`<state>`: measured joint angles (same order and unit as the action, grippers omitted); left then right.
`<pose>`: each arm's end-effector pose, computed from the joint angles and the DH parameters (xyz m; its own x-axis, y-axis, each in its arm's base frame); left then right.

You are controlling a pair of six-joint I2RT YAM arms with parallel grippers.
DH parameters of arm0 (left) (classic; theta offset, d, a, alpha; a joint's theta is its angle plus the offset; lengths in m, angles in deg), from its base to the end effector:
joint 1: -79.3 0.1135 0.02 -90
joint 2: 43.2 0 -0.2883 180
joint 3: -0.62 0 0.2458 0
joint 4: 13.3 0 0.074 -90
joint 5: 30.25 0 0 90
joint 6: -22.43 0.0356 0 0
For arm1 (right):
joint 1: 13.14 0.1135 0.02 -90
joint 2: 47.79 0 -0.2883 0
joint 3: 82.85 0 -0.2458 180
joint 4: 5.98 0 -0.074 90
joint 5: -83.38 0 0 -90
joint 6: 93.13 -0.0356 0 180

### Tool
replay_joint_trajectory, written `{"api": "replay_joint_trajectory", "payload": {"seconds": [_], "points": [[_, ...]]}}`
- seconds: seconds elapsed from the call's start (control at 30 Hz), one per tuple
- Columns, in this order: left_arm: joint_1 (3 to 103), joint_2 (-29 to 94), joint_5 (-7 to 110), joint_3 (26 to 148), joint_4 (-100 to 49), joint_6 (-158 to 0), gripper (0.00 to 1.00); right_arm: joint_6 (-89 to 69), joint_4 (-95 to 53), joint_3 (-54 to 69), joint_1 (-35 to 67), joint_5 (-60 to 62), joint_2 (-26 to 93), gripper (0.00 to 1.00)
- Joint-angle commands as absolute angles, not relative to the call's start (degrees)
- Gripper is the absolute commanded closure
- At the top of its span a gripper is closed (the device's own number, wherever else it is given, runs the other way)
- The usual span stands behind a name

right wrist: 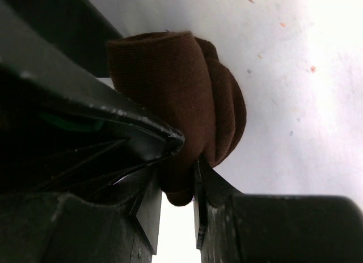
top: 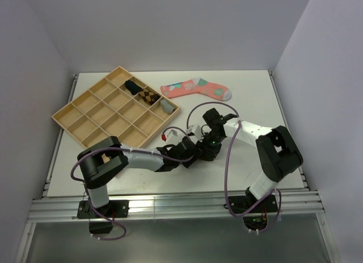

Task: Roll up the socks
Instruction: Roll the sock at the center of the board.

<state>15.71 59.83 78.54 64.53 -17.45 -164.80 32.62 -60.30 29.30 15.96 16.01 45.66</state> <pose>0.1678 -0.3121 0.1655 -0.6993 -0.7034 -0.1274 -0.3960 0.5296 -0.7501 0.2360 0.1470 0.1899 -0.4015 -0.8407 -0.3634 -0.9147 0.3482 0.2052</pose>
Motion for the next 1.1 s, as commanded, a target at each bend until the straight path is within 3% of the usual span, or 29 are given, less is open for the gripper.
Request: {"api": "replay_joint_trajectory", "payload": {"seconds": [0.0,0.37,0.73,0.83,1.0,1.03,1.07], "points": [[14.70,62.44,80.67,72.04,-29.86,-168.72,0.36,32.91,-62.30,29.85,16.30,16.40,48.72,0.92],[14.52,68.25,76.81,78.73,-37.61,-171.98,0.43,33.08,-64.32,28.44,16.30,20.36,49.15,0.92],[13.56,74.13,74.43,76.36,-24.70,-177.78,0.50,34.31,-65.99,28.35,16.04,22.99,49.86,0.93],[13.38,75.63,73.91,76.80,-22.77,-178.13,0.61,35.27,-67.13,28.18,16.13,24.31,50.03,0.93],[13.29,77.91,73.38,79.00,-23.73,-176.91,0.89,35.45,-67.66,27.56,16.04,25.01,50.12,0.92],[13.38,78.26,73.29,79.26,-23.73,-176.73,0.98,35.37,-67.57,27.56,16.12,25.02,50.12,0.92],[13.29,78.62,73.20,79.52,-23.73,-176.38,1.00,35.37,-67.57,27.38,16.04,24.93,50.38,0.91]]}}
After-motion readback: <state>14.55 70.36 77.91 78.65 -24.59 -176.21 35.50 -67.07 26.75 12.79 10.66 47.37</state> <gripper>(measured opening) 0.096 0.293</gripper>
